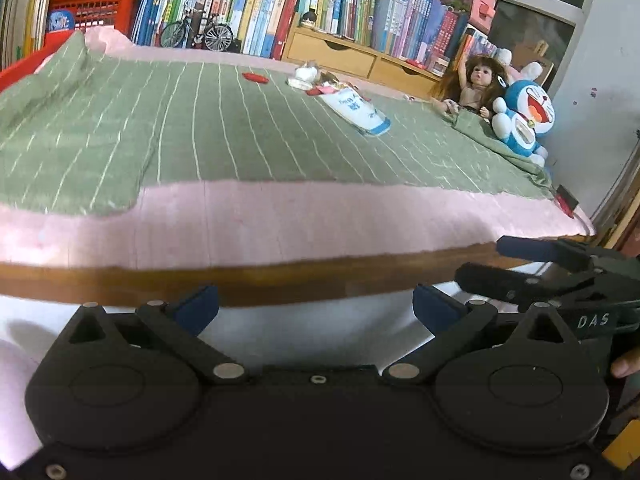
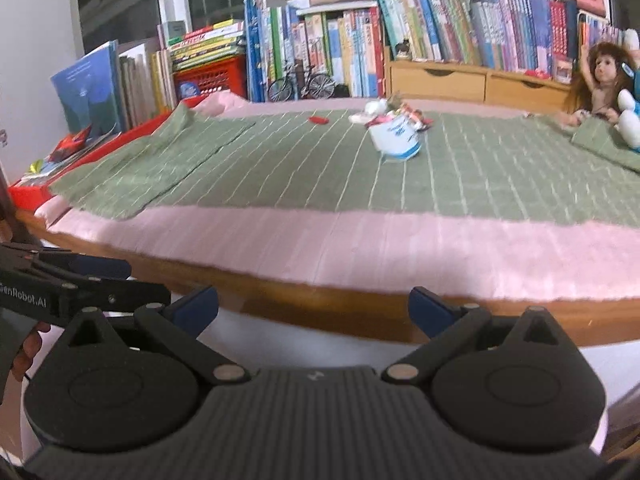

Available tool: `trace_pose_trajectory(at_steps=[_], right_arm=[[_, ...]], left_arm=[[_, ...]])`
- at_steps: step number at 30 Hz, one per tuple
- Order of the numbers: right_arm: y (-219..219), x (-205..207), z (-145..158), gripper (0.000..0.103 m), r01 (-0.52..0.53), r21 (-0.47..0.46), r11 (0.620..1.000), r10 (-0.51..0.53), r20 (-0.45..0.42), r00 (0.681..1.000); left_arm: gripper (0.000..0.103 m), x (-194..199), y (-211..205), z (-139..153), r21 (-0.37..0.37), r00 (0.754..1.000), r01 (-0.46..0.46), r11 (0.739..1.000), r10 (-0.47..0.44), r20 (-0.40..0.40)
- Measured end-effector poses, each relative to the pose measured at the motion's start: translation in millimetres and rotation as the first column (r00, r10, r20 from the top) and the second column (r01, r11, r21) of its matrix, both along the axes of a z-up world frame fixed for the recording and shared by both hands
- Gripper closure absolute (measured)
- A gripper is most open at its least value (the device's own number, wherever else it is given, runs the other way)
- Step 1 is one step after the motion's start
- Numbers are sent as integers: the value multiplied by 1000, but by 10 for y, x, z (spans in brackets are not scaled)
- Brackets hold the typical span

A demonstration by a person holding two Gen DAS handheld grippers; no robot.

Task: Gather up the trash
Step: 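Raise both open grippers back over the bed toward the white paper bag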

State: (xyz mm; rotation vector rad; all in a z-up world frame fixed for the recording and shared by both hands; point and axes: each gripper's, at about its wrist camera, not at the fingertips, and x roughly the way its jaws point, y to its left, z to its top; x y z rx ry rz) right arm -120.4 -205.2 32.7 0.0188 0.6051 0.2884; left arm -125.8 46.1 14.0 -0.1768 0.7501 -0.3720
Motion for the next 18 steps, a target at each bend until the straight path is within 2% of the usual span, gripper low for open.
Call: trace_pose_trajectory(at_steps=[11, 18], right_arm=[[-18, 374, 126, 0, 24, -29, 999, -23, 32, 999], [46, 623, 190, 0, 19, -81, 997, -14, 65, 998]], left_arm=[[0, 381, -29, 139, 29, 999, 5, 1000, -6, 32], [0, 655, -30, 187, 58, 999, -9, 998, 7, 40]])
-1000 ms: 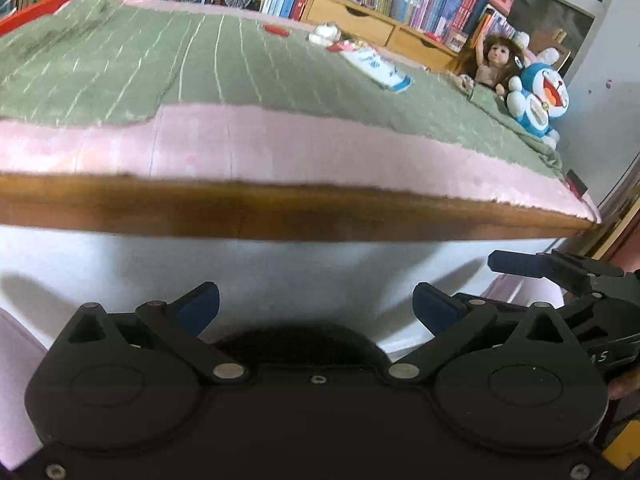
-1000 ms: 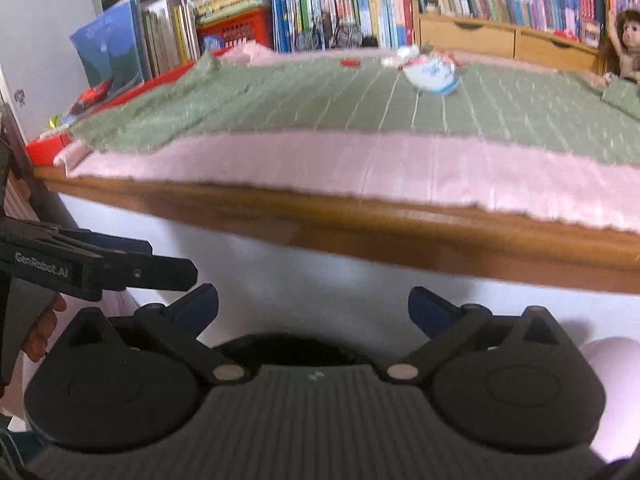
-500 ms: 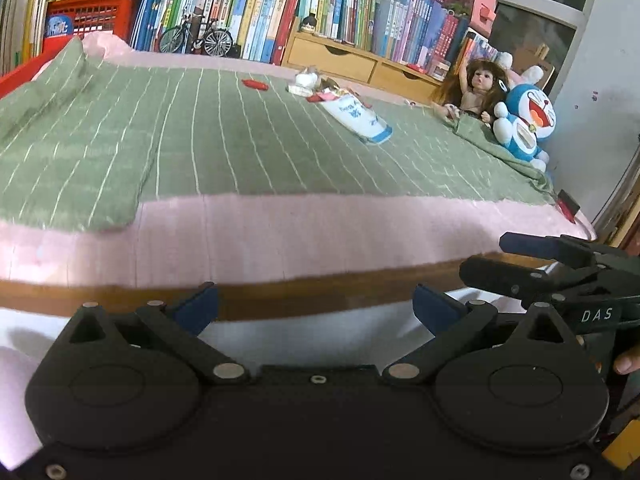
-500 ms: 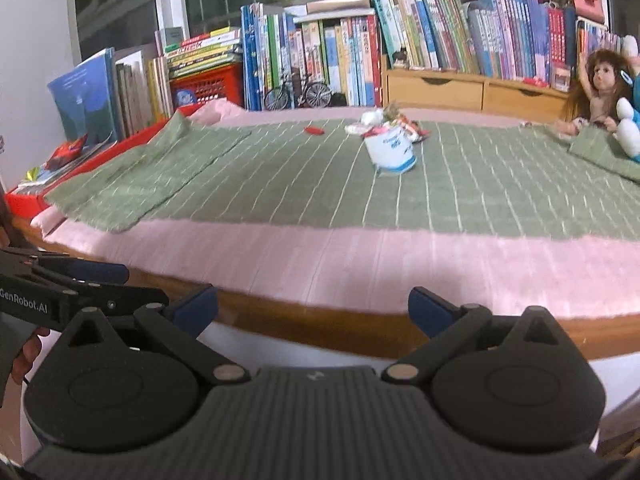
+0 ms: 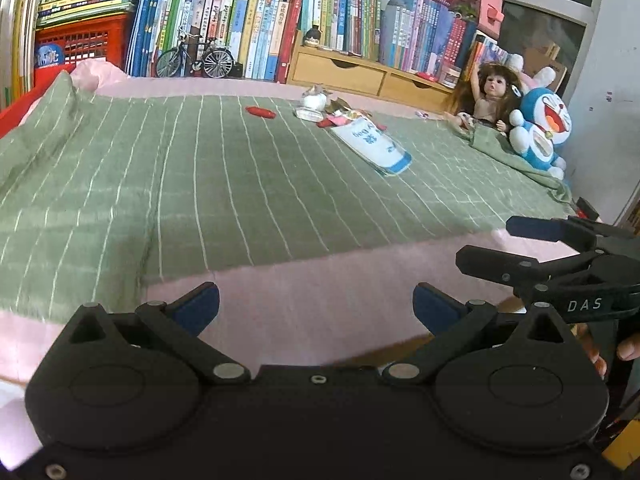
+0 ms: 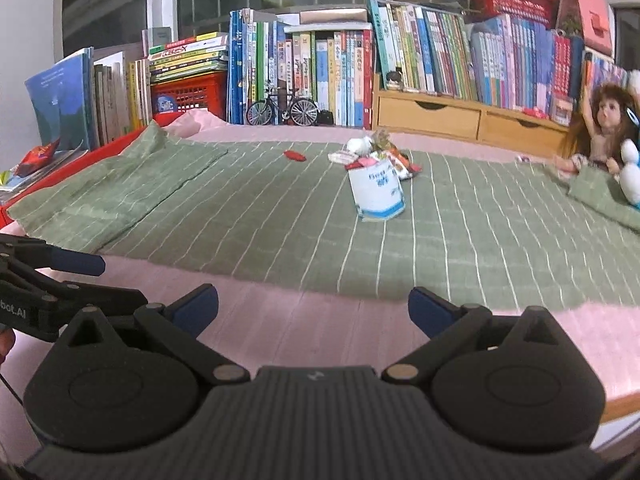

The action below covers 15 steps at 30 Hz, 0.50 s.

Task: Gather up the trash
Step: 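Raise both open grippers back over the bed toward the white paper bag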

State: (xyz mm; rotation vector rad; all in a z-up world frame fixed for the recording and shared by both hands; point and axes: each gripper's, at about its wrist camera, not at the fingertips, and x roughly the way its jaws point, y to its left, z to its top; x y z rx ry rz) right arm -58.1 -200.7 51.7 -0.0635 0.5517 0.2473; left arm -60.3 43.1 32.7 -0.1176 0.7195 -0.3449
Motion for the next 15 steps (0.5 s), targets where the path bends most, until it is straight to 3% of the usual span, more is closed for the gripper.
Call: trace_pose_trajectory(at_steps=[7, 15], right_arm=[[56, 300, 60, 0, 28, -50, 998, -27, 26, 999], [-143, 788, 138, 0, 91, 46, 995, -91, -3, 996]], left_arm=[[0, 330, -8, 68, 30, 1000, -18, 999, 17, 22], [0, 711, 5, 269, 76, 993, -50, 996, 41, 109]])
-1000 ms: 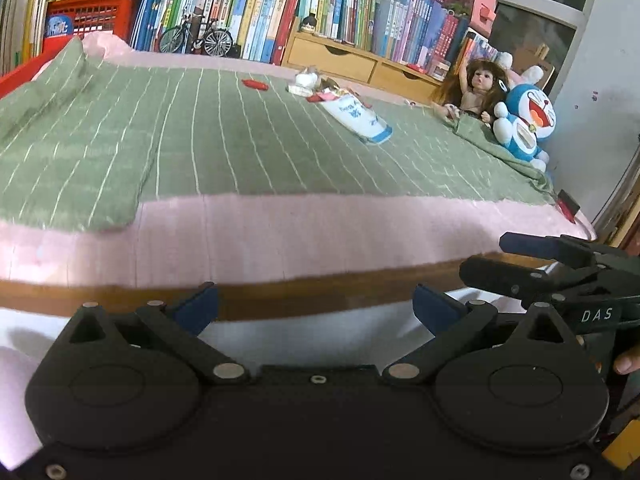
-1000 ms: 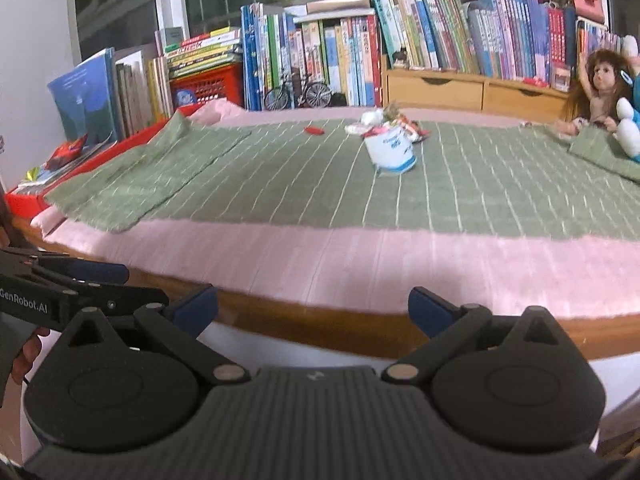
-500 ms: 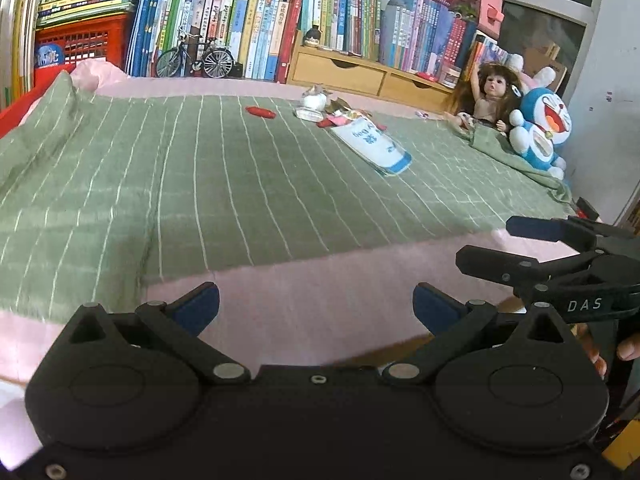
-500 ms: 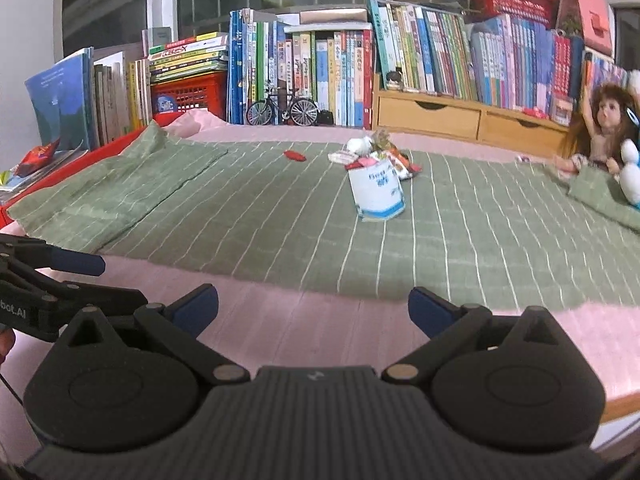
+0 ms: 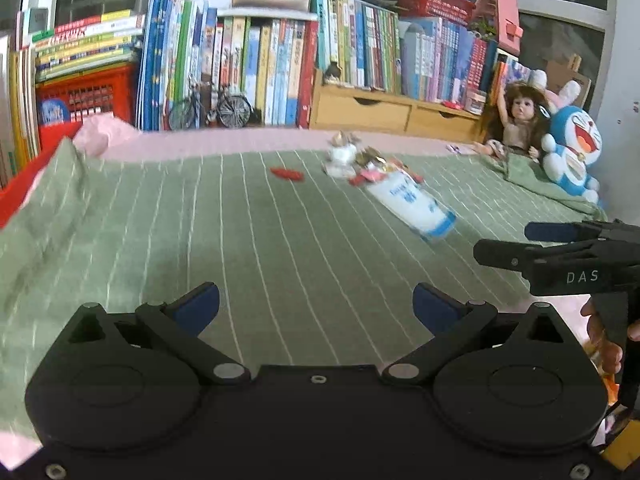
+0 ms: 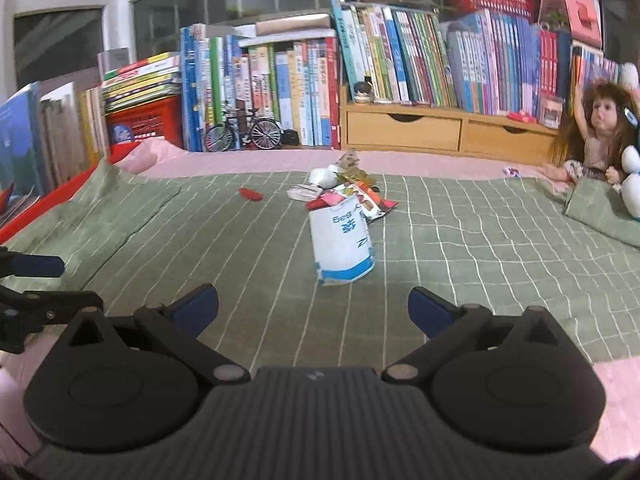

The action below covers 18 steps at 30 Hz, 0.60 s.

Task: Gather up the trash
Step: 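Raise both open grippers back over the bed toward the white paper bag, then grasp the white 'Bag' paper bag with the right gripper while the left grasps the red piece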

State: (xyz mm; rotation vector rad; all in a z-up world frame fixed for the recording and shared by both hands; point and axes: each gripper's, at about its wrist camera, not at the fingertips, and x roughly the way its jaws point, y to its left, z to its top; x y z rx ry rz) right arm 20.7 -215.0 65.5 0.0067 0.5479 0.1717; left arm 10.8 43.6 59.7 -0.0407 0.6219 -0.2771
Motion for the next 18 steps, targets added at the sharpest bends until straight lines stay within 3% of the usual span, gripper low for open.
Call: trace_pose_trajectory(at_steps=[7, 13, 18], right_arm=[[4, 353, -80, 0, 5, -12, 1000, -5, -34, 999], [42, 602, -144, 0, 29, -71, 997, -28, 4, 1000], [86, 872, -183, 2, -8, -107, 994, 9, 7, 1000]], left_arm=[[0, 316, -36, 87, -3, 999, -15, 1000, 15, 36], [0, 600, -89, 66, -7, 999, -31, 999, 31, 17], [0, 789, -182, 44, 100, 995, -42, 994, 32, 93]])
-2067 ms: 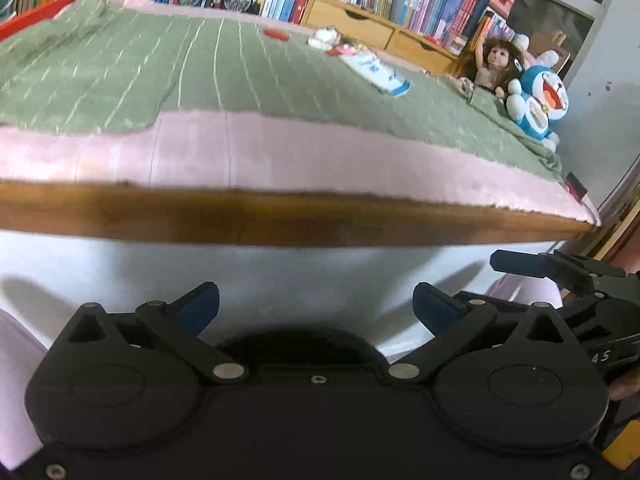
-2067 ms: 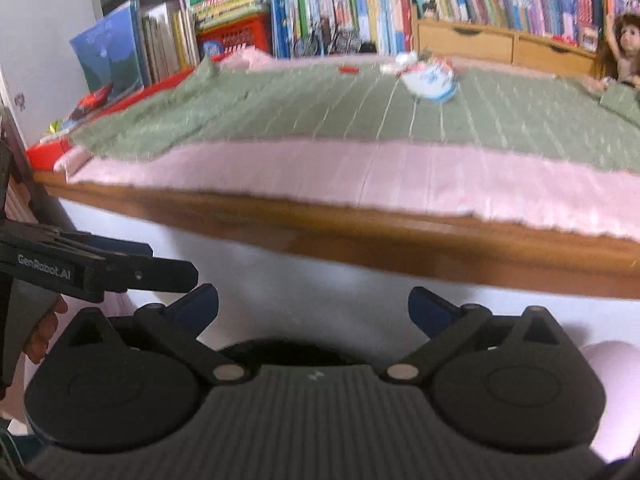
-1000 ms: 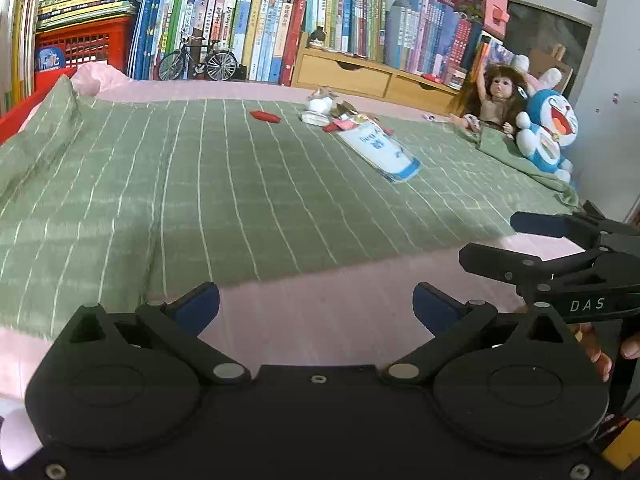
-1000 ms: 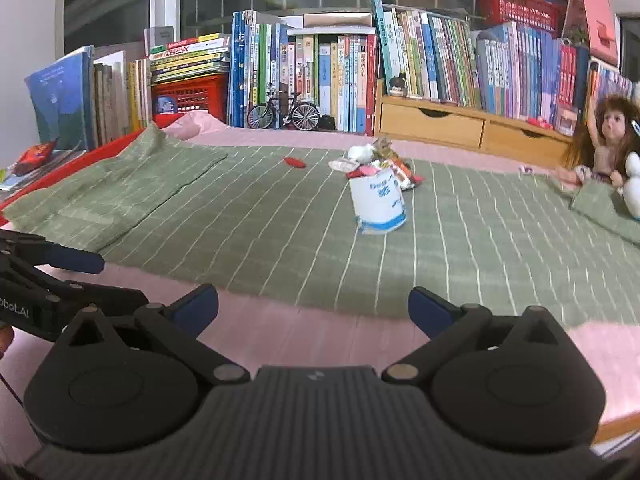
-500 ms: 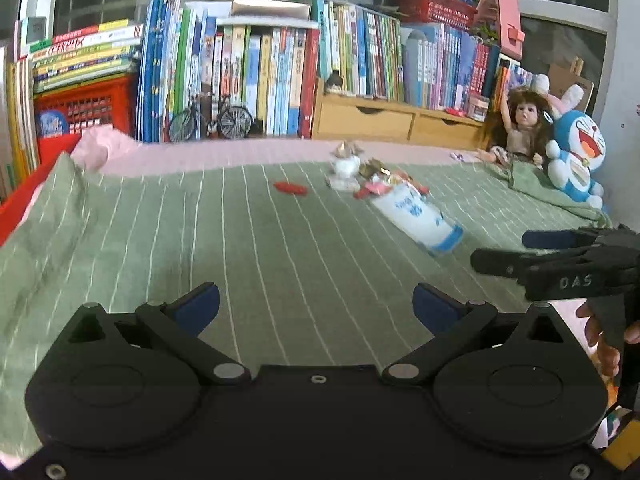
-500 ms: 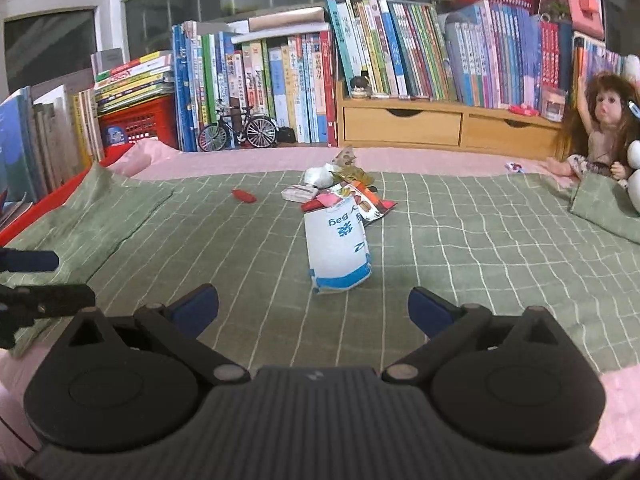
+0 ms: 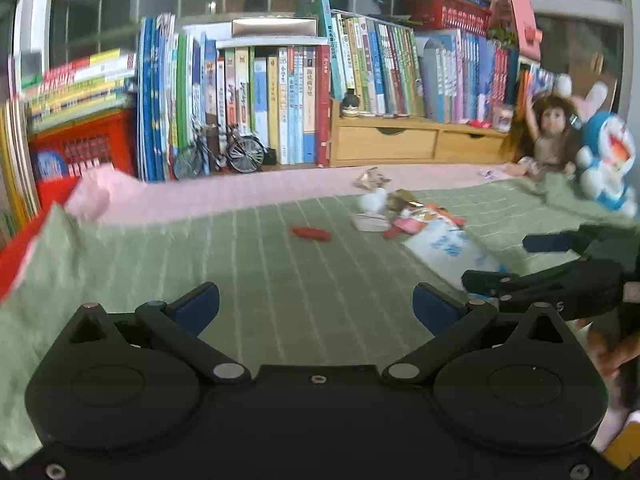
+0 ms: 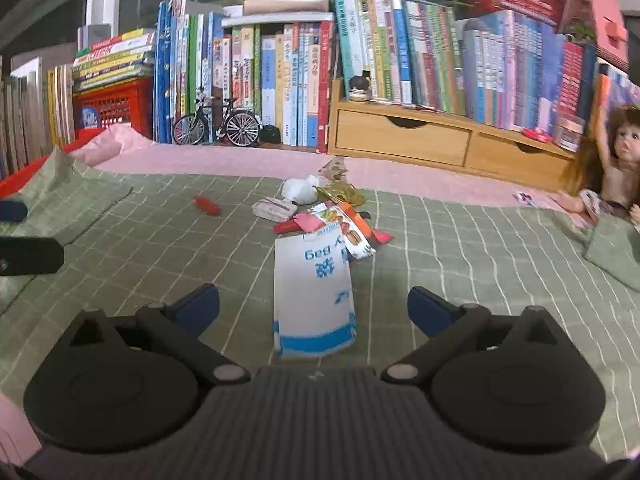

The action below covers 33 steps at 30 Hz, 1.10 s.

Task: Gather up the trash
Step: 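Grasp the white 'Bag' paper bag with the right gripper while the left grasps the red piece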

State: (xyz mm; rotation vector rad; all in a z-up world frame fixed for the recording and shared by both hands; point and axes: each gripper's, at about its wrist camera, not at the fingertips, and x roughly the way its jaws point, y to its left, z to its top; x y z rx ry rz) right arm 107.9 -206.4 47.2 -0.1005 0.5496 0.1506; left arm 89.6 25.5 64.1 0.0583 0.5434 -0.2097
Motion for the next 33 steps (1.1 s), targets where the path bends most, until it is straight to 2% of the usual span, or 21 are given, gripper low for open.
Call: trace_pose_trajectory(at_steps=[2, 6, 8, 10, 13, 14, 20, 22, 25, 29, 31, 33], right_arm=[[18, 88, -35, 9, -12, -5, 1000, 12, -12, 1000], [-5, 261, -167, 15, -15, 19, 1000, 17, -72, 997], [-45, 331, -235, 23, -9, 30, 999, 12, -103, 995], [-69, 350, -252, 27, -14, 36, 999, 17, -98, 995], [-89, 358, -252, 43, -32, 36, 999, 35, -91, 995], [-96, 349, -254, 52, -40, 36, 999, 43, -87, 995], [-109, 299, -223, 73, -83, 65, 994, 87, -58, 995], [-147, 294, -220, 74, -81, 95, 992, 86, -55, 995], [-202, 305, -227, 74, -80, 131, 988, 88, -57, 995], [-138, 289, -233, 73, -82, 91, 992, 87, -50, 995], [-73, 278, -237, 72, -87, 51, 995, 90, -47, 995], [-22, 267, -240, 71, -92, 19, 996, 93, -44, 995]], left_arm=[[0, 86, -13, -3, -4, 1000, 6, 1000, -7, -13], [0, 261, 15, -27, -62, 998, 12, 998, -15, -58], [0, 344, 15, -50, -64, 997, 5, 998, -9, -73], [0, 410, 8, -84, -56, 997, 8, 998, -12, -79], [0, 515, -30, -140, -35, 996, 10, 999, -13, -92], [0, 566, -46, -160, -27, 995, 9, 1000, -12, -98], [0, 828, -126, -270, -14, 996, 18, 1000, -19, -83], [0, 939, -147, -313, -17, 998, 41, 999, -42, -53], [1, 1192, -158, -391, -30, 994, 65, 997, -68, -84], [3, 1490, -131, -471, -76, 993, 116, 990, -118, -20], [9, 1652, -124, -525, -87, 990, 133, 987, -137, -41], [19, 1804, -106, -582, -121, 982, 145, 982, -158, -105]])
